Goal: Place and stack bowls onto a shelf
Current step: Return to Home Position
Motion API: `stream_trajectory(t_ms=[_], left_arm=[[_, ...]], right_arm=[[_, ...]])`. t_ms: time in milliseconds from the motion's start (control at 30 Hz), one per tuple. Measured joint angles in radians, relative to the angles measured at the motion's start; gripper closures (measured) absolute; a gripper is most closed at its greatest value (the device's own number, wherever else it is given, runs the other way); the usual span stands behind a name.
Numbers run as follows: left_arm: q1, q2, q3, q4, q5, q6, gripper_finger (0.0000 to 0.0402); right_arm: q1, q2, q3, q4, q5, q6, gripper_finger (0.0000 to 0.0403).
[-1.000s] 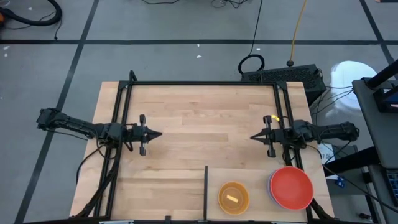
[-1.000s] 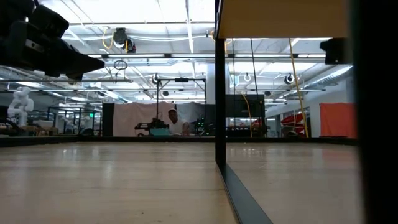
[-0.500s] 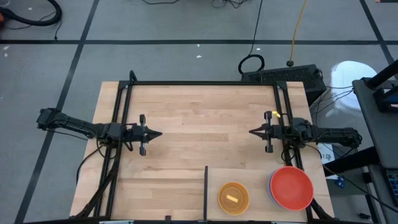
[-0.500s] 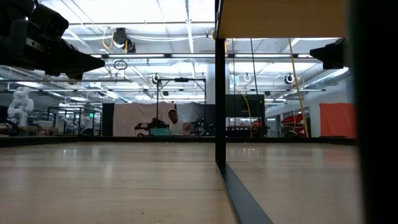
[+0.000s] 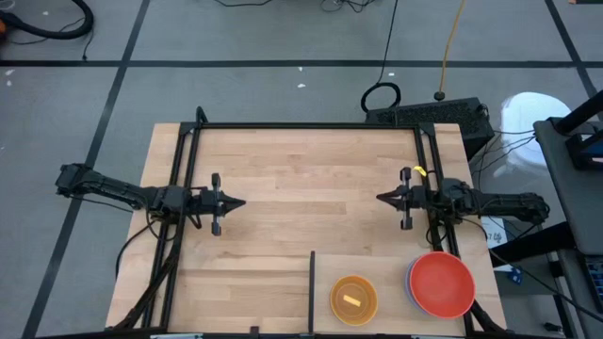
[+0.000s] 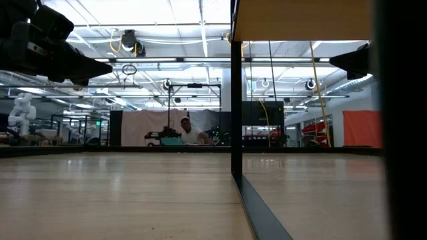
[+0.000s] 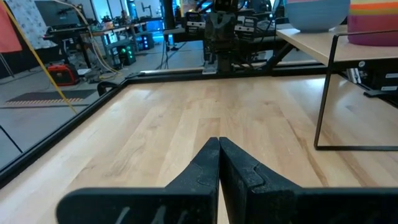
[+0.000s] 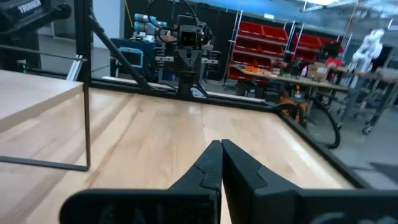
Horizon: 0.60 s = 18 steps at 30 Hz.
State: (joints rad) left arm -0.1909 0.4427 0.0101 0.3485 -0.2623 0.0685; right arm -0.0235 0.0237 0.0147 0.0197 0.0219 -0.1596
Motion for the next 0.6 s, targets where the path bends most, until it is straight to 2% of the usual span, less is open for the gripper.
stream_trajectory(t_ms=[200, 467, 600], left_arm=[[0.000, 0.000, 0.000, -0.014, 0.000, 0.000, 0.0394], [0.000, 0.000, 0.000, -0.018, 0.000, 0.004, 0.0394], [0.000, 0.000, 0.000, -0.018, 0.000, 0.012, 0.0394]], right_arm=[[0.000, 0.011, 0.000, -0.001, -0.001, 0.082, 0.0403], [0.001, -0.009, 0.000, 0.018, -0.002, 0.068, 0.0403], [0.001, -0.014, 0.000, 0.018, -0.072, 0.084, 0.0403]])
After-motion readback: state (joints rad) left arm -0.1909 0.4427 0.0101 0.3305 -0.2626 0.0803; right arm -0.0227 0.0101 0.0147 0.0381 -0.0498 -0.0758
